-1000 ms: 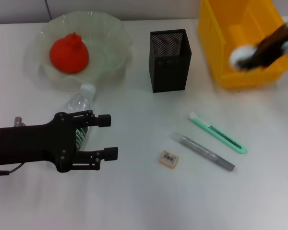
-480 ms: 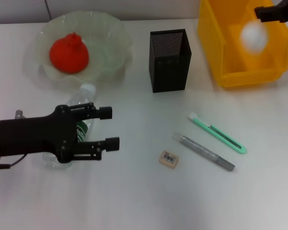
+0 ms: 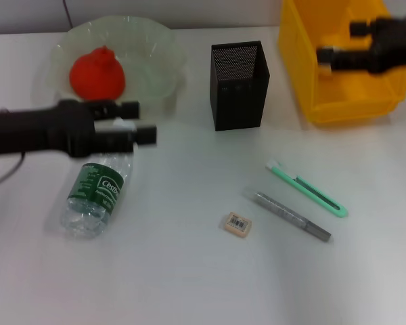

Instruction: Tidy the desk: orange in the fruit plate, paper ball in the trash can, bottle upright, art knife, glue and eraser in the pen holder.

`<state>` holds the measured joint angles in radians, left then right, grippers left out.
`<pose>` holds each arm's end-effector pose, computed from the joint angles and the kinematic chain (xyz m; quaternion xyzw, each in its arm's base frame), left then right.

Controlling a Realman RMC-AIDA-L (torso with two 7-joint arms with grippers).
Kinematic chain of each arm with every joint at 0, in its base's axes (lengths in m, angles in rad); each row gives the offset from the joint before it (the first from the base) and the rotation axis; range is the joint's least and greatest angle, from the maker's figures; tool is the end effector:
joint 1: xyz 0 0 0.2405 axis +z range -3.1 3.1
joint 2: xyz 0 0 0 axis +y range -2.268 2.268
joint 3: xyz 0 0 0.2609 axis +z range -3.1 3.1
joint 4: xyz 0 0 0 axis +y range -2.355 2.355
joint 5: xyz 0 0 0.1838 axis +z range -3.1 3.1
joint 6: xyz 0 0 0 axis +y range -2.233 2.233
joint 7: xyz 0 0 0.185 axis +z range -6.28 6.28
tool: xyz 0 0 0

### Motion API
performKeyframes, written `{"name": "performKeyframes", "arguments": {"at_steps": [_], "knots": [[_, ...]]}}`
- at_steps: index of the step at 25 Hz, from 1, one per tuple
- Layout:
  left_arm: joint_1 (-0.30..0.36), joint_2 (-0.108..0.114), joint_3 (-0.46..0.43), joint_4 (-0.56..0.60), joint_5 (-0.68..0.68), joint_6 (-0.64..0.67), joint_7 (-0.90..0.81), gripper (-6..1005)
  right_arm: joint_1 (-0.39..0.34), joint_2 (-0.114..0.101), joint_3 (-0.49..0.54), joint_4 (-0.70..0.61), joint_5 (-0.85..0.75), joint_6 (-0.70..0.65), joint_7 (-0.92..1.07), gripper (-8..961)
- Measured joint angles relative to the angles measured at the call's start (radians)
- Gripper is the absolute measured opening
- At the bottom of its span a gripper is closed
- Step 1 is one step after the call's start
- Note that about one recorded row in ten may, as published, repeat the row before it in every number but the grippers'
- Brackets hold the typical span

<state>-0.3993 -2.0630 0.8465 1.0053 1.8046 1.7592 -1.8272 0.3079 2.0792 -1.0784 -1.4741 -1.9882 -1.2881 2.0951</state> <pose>-0.2021 0.2965 0.0063 -0.9173 -0.2782 -0.2796 0.0547 0.1953 0.3529 0.0364 -0.9074 0.2565 0.1650 0.2892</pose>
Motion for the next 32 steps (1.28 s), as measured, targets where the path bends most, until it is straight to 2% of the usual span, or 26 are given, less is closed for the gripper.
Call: {"name": "performKeyframes", "arguments": {"at_steps": [1,2,4,5,6,7,9,11,15,18,20,24,29,32], "knots": [[-0.008,0.002,0.002,0.044,0.032,-0.038,-0.101,777,-0.041,-0.001,0.055,0.075,0.147,-0.093,-0.142,849],[-0.020,0.005,0.004,0.082,0.079,-0.074,-0.196,776,-0.041,-0.001,0.055,0.075,0.147,-0.093,-0.142,849],[-0.046,0.008,0.009,0.139,0.171,-0.123,-0.348,775,-0.051,-0.003,0.131,0.186,0.235,-0.205,-0.280,848],[-0.066,0.006,0.011,0.168,0.238,-0.143,-0.426,774,-0.049,-0.004,0.176,0.263,0.263,-0.265,-0.357,848],[-0.096,-0.001,0.018,0.192,0.342,-0.159,-0.515,773,-0.025,-0.013,0.263,0.442,0.285,-0.355,-0.505,848],[-0.096,-0.001,0.018,0.192,0.342,-0.159,-0.515,772,-0.025,-0.013,0.263,0.442,0.285,-0.355,-0.505,848],[-0.132,-0.005,0.039,0.194,0.448,-0.180,-0.605,771,0.007,-0.030,0.311,0.601,0.284,-0.409,-0.638,848],[-0.174,-0.005,0.082,0.170,0.538,-0.220,-0.707,770,0.039,-0.064,0.323,0.759,0.276,-0.453,-0.777,847],[-0.209,-0.005,0.129,0.127,0.594,-0.271,-0.773,767,0.056,-0.072,0.311,0.819,0.244,-0.461,-0.850,847],[-0.225,-0.007,0.171,0.094,0.622,-0.317,-0.806,765,0.061,-0.056,0.309,0.859,0.199,-0.444,-0.942,846],[-0.228,-0.009,0.237,0.074,0.632,-0.392,-0.844,763,0.066,-0.045,0.309,0.886,0.188,-0.425,-0.983,846],[-0.221,-0.009,0.266,0.047,0.635,-0.471,-0.854,760,0.083,-0.040,0.309,0.942,0.174,-0.398,-1.004,845],[-0.227,-0.011,0.288,-0.002,0.635,-0.500,-0.853,757,0.088,-0.039,0.309,0.956,0.160,-0.386,-1.009,844],[-0.229,-0.013,0.334,-0.018,0.631,-0.535,-0.855,755,0.086,-0.035,0.309,0.964,0.159,-0.384,-1.019,844]]}}
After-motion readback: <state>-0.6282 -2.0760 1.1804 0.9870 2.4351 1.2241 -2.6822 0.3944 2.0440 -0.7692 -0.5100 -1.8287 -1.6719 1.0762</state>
